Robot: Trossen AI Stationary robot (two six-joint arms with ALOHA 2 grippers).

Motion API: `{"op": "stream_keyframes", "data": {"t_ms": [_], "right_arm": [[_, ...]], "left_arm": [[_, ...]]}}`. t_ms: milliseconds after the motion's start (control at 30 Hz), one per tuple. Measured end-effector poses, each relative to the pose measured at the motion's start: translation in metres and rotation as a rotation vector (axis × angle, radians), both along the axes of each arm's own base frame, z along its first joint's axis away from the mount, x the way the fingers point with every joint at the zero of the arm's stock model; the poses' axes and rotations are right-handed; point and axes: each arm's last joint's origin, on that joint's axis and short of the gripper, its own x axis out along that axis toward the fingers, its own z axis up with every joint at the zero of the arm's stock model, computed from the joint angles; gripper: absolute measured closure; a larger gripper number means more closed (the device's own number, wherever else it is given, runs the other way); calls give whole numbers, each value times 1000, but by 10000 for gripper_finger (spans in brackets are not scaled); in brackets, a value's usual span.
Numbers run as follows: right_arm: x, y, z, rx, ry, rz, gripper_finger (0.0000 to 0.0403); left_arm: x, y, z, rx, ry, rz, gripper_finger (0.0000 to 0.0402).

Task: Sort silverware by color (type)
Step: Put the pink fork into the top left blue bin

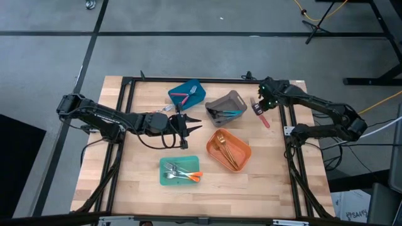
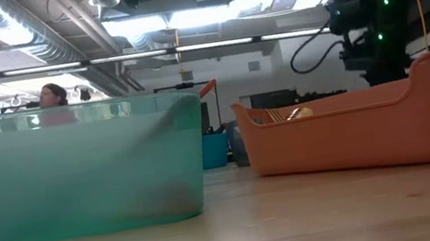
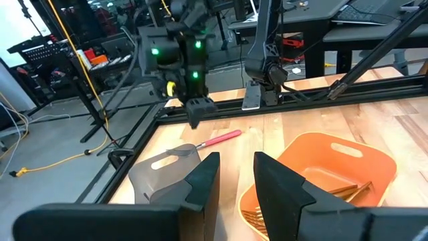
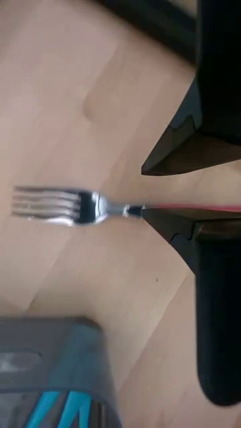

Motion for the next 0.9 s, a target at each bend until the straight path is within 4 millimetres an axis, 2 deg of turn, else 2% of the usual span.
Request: {"op": "stream_keyframes", "data": {"t_ms": [167, 367, 900], "right_arm": [[0, 3, -21, -3, -65, 16, 324], [-3, 5, -34, -18, -79, 17, 324], [-9, 11, -56, -28, -101, 23, 324]], "left_arm": [[0, 0, 0, 0, 0, 1, 315], [0, 0, 0, 0, 0, 1, 315], [0, 0, 0, -1, 0, 1, 315]]}}
